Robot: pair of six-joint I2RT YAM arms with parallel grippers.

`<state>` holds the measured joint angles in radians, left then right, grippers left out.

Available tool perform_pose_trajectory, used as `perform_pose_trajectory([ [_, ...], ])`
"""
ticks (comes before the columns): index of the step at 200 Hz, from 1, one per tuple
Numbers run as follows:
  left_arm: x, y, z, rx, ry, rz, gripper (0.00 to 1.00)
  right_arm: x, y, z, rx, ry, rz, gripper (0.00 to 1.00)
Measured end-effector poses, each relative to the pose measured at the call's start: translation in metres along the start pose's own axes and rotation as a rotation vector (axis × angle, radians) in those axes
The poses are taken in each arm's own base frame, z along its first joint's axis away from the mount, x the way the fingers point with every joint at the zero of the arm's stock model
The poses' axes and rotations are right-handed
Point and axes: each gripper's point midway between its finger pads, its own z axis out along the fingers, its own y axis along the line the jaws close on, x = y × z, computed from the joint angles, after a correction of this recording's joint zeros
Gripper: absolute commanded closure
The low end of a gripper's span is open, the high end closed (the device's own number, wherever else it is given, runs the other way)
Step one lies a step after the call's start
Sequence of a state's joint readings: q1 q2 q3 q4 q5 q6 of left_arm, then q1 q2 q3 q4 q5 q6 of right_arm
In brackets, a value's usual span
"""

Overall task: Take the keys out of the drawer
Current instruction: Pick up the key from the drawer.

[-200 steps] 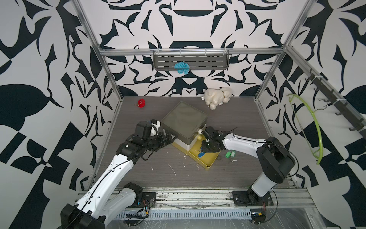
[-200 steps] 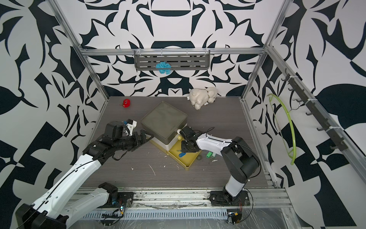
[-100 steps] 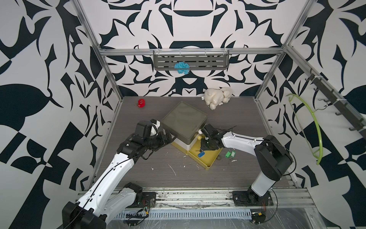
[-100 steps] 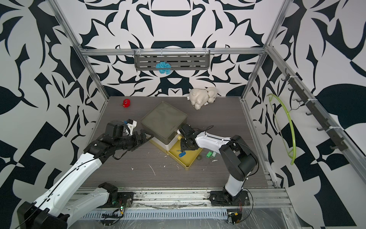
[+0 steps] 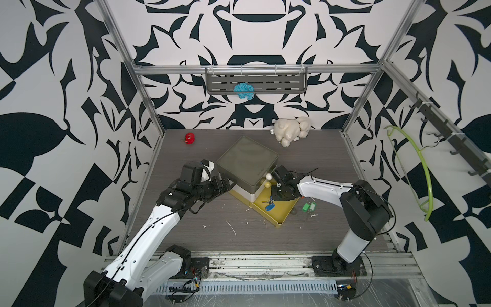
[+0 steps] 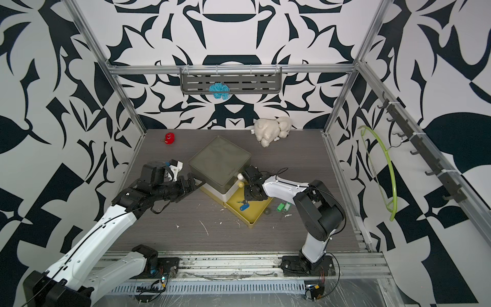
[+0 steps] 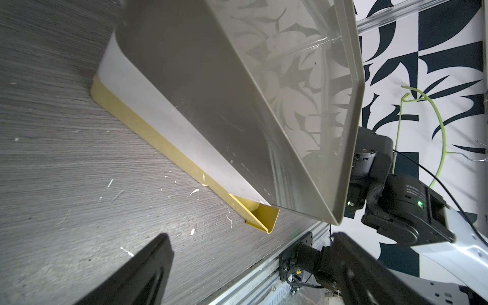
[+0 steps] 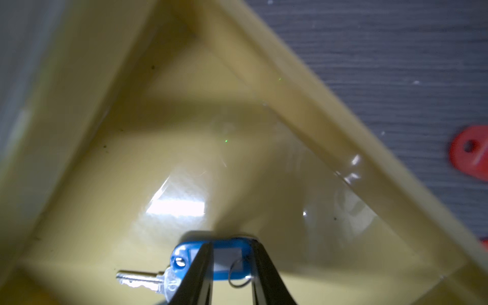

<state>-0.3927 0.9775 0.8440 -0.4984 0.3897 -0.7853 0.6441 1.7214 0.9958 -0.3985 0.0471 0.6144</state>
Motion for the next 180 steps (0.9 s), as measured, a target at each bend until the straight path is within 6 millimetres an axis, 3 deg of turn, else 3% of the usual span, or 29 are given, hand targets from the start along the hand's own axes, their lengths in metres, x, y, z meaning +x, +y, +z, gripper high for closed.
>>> perform_pose_trajectory([
  [27,0.0,0.0,0.0,0.001,0.0,-0.001,0.01,0.001,-0.002,0.0,0.007,0.003,-0.007,0.76],
  [52,0.0,0.0,0.0,0.001,0.0,-0.002,0.01,0.001,-0.004,0.0,0.015,0.008,-0.011,0.88],
  [107,0.0,-0.001,0.0,0.003,-0.002,-0.005,0.01,0.003,-0.006,-0.001,0.023,0.018,-0.01,1.0],
  [144,-0.002,-0.002,0.001,0.01,-0.002,-0.005,0.01,0.008,-0.008,-0.008,0.023,0.04,-0.008,1.0],
  [180,-0.002,-0.001,0.006,0.011,0.008,-0.01,0.01,0.0,-0.003,-0.031,-0.03,0.003,0.013,1.0],
])
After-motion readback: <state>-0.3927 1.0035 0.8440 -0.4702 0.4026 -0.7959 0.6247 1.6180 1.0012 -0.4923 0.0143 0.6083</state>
